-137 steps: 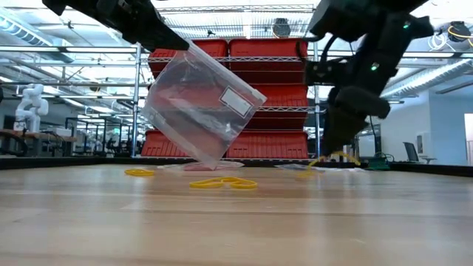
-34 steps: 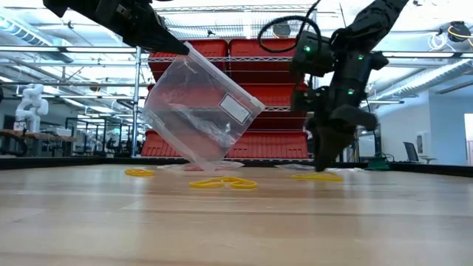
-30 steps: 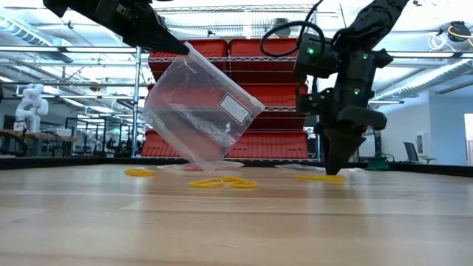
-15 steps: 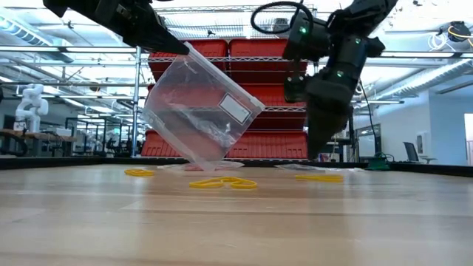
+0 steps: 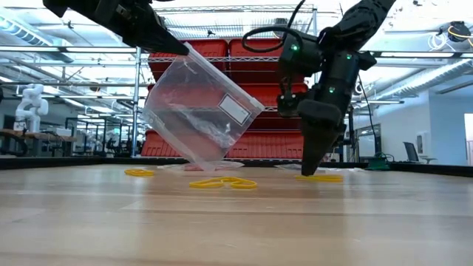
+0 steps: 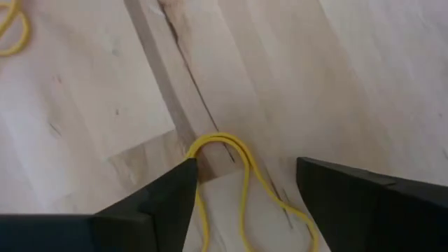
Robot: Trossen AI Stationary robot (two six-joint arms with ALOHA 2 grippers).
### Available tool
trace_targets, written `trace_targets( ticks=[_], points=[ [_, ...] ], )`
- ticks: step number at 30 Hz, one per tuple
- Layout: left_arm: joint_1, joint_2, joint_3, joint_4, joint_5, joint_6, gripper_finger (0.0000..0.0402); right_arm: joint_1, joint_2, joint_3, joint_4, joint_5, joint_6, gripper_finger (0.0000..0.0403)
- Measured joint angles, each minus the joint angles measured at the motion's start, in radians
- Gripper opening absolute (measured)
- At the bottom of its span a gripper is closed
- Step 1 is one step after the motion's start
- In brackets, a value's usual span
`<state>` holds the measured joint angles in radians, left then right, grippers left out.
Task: Sort rubber bands
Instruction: Put the top yellow rubber band into the zip bag
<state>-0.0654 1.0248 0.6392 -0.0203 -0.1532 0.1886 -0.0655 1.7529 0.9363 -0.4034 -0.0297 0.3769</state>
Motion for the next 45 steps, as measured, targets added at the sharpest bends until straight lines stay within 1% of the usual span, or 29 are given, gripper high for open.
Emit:
trace_targets(
  ticks=[6, 13, 17, 21, 25, 27, 30, 34, 35, 39, 42, 45],
  points=[
    [0.0, 0.0, 0.0, 0.0, 0.0, 0.0, 0.0001, 0.021, 0.001, 0.001, 0.013, -0.014, 0.083, 0.024],
    [0.0, 0.0, 0.0, 0.0, 0.0, 0.0, 0.0001, 0.07, 0.003, 0.015, 0.013, -0.047, 0.106, 0.024],
    [0.0, 0.0, 0.0, 0.0, 0.0, 0.0, 0.0001, 0.101, 0.01, 0.016, 0.005, 0.031, 0.132, 0.0232],
    [0.0, 0.0, 0.0, 0.0, 0.0, 0.0, 0.0001, 0.125, 0.038, 0.016, 0.0, 0.087, 0.136, 0.0204],
    [0.0, 0.0, 0.0, 0.0, 0.0, 0.0, 0.0001, 0.145, 0.081, 0.021, -0.006, 0.134, 0.112, 0.0162],
    [0.0, 0.0, 0.0, -0.002, 0.0, 0.0, 0.0001, 0.157, 0.095, 0.022, -0.007, 0.168, 0.094, 0.0136],
    [0.0, 0.0, 0.0, -0.005, 0.0, 0.001, 0.0001, 0.167, 0.099, 0.022, 0.002, 0.18, 0.066, 0.0091],
    [0.0, 0.0, 0.0, -0.008, 0.0, 0.005, 0.0001, 0.175, 0.097, 0.032, -0.004, 0.203, 0.037, 0.002],
    [0.0, 0.0, 0.0, -0.008, 0.0, 0.005, 0.0001, 0.177, 0.099, 0.045, -0.022, 0.202, 0.027, 0.0011],
    [0.0, 0.0, 0.0, -0.007, 0.0, 0.003, 0.0001, 0.198, 0.107, 0.124, -0.109, 0.215, -0.026, 0.0006],
    [0.0, 0.0, 0.0, -0.006, 0.0, 0.001, 0.0001, 0.236, 0.116, 0.196, -0.205, 0.268, -0.095, 0.0001],
    [0.0, 0.0, 0.0, -0.005, 0.0, 0.002, 0.0001, 0.28, 0.114, 0.26, -0.298, 0.32, -0.113, 0.0001]
  ],
)
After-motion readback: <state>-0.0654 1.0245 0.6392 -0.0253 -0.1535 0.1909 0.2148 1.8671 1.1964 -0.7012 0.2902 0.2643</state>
